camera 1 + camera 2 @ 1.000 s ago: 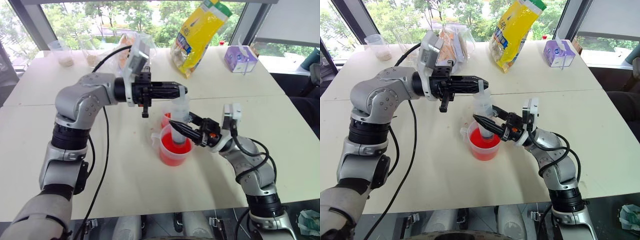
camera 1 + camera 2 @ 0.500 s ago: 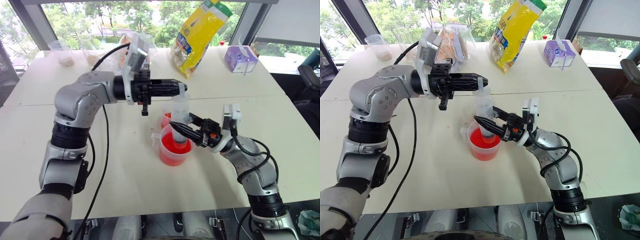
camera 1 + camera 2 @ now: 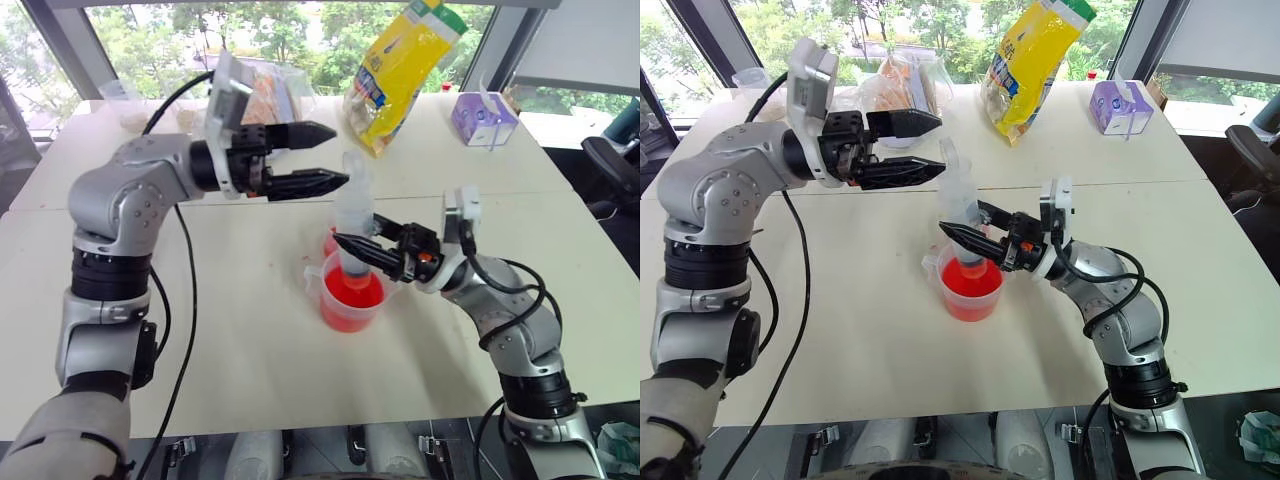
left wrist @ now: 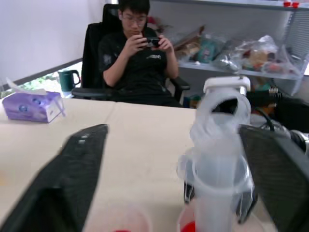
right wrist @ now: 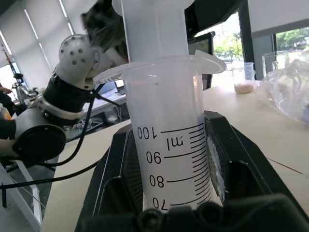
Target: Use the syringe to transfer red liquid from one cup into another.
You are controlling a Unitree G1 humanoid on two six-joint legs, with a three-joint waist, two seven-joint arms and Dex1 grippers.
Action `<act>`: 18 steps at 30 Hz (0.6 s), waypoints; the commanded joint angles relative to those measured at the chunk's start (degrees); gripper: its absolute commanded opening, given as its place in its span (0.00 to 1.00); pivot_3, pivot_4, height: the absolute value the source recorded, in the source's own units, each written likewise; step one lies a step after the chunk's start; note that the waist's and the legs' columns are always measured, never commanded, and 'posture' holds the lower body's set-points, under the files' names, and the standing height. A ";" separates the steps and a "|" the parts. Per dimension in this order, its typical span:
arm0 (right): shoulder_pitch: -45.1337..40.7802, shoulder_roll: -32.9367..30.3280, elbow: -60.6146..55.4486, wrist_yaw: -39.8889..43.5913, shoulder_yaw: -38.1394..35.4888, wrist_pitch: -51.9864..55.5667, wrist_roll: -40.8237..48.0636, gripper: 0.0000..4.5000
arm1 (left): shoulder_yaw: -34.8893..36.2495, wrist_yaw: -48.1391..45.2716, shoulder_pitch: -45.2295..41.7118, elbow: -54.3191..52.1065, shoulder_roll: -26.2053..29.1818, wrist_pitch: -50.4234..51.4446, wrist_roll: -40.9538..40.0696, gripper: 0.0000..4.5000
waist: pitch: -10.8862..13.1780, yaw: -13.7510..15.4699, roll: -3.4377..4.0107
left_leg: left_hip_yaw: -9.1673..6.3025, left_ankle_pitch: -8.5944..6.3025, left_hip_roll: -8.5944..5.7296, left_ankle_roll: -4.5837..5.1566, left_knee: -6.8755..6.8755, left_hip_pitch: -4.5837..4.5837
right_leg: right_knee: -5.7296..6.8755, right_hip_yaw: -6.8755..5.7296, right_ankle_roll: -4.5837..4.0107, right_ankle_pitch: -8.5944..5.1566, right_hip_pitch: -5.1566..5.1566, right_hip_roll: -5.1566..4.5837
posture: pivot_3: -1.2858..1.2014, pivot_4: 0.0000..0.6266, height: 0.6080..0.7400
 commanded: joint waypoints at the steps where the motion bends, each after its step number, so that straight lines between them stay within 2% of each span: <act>1: -2.70 -0.41 -5.94 -1.06 -3.90 0.38 4.69 0.31 | 0.22 -0.64 2.25 -1.49 2.66 -0.37 1.30 0.96 | 0.01 0.00 0.02 | -0.01 0.00 0.00 0.00 0.00 0.00 | 0.00 0.00 0.00 0.00 0.00 0.00 | 0.52 0.24 1.00; 6: -3.99 -0.89 -6.96 -2.72 -5.62 3.13 7.83 0.31 | 1.93 -0.54 4.98 -2.19 5.85 -0.51 1.64 0.96 | 0.00 -0.03 -0.01 | -0.02 0.00 0.05 0.00 -0.01 0.00 | 0.01 -0.02 0.00 0.00 -0.01 0.04 | 0.52 0.24 1.00; 8: -7.49 -0.08 -5.90 -4.72 -6.74 4.18 9.85 0.31 | 2.91 -0.14 5.68 -2.38 6.95 -0.43 1.29 0.96 | 0.01 -0.05 0.00 | -0.01 0.00 0.04 0.00 -0.01 0.00 | 0.00 -0.01 0.00 0.00 -0.01 0.03 | 0.52 0.24 1.00; 12: -17.01 2.51 2.35 -6.10 -8.12 3.48 10.06 0.31 | 4.10 0.96 6.12 -3.10 7.39 -0.36 0.47 0.96 | 0.02 -0.19 0.01 | 0.05 0.03 0.04 -0.03 0.00 0.01 | 0.04 0.03 -0.02 0.02 -0.07 0.04 | 0.52 0.24 1.00; 18: -24.82 5.87 19.16 -0.17 -6.41 -5.99 1.59 0.31 | 4.48 2.24 6.65 -4.96 7.04 -0.11 -0.29 0.96 | 0.01 -0.09 0.00 | 0.04 0.02 0.01 -0.02 -0.01 -0.02 | -0.02 -0.01 -0.02 0.02 -0.02 -0.01 | 0.52 0.24 1.00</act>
